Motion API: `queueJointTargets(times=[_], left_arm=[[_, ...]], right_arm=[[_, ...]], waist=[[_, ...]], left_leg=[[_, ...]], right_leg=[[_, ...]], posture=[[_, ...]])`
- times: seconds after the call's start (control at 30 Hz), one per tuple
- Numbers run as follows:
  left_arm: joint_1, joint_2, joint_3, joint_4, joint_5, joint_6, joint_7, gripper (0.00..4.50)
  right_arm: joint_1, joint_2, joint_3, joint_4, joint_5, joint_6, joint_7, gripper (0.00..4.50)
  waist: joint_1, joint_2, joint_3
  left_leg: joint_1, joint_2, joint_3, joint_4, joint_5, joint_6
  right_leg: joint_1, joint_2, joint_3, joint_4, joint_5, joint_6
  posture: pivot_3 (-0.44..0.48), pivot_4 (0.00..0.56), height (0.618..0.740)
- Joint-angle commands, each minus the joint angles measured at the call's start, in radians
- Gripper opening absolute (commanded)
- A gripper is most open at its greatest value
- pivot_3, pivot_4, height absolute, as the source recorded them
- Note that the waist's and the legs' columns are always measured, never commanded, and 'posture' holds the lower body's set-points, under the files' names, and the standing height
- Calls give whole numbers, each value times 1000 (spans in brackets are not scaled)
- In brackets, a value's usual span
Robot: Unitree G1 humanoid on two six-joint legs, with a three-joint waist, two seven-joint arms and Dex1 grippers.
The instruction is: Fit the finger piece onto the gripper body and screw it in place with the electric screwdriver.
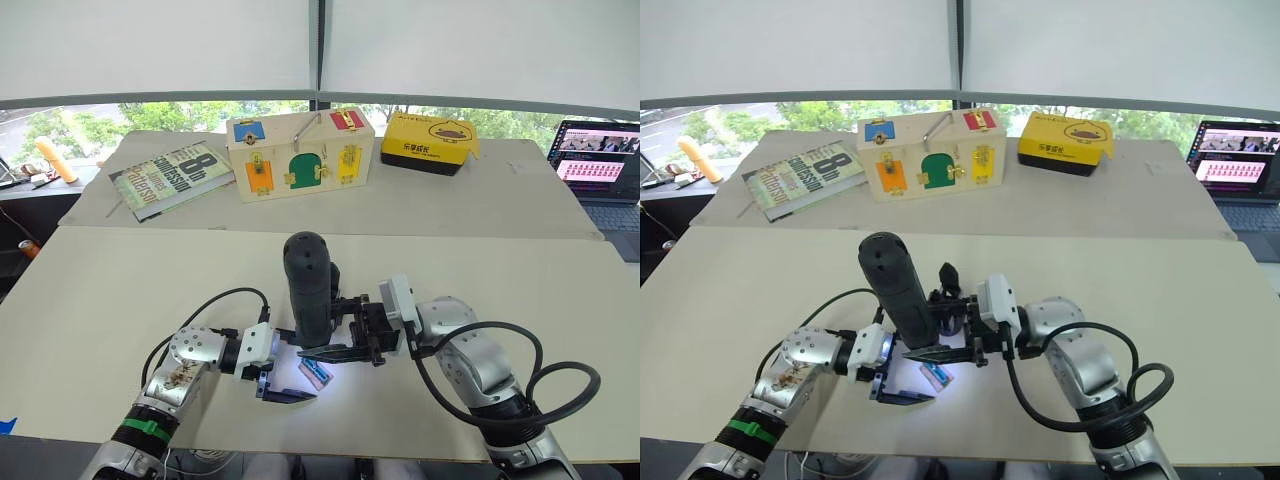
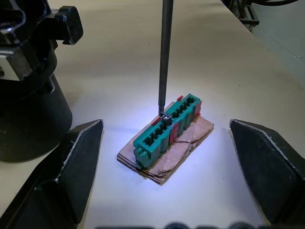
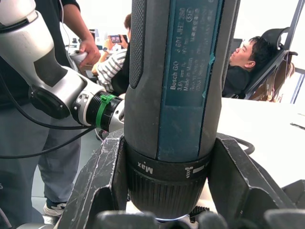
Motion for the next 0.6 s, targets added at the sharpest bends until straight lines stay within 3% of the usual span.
queueJointTargets(times=[0.03,0.6], left_arm=[[28,-8,-44,71,43,6,8,4490],[20,-11,-44,75,41,6,7,4490]], right_arm=[[-32,3,-22,-25,16,-45,4,1948],[-38,-12,-15,-27,4,-62,10,1948]], waist=[[0,0,0],[0,1,0]], left_leg=[[0,0,0,0,0,0],[0,0,-1,0,0,2]], right_leg=[[0,0,0,0,0,0],[0,-3,-1,0,0,0]], posture=[[0,150,740],[0,150,740]])
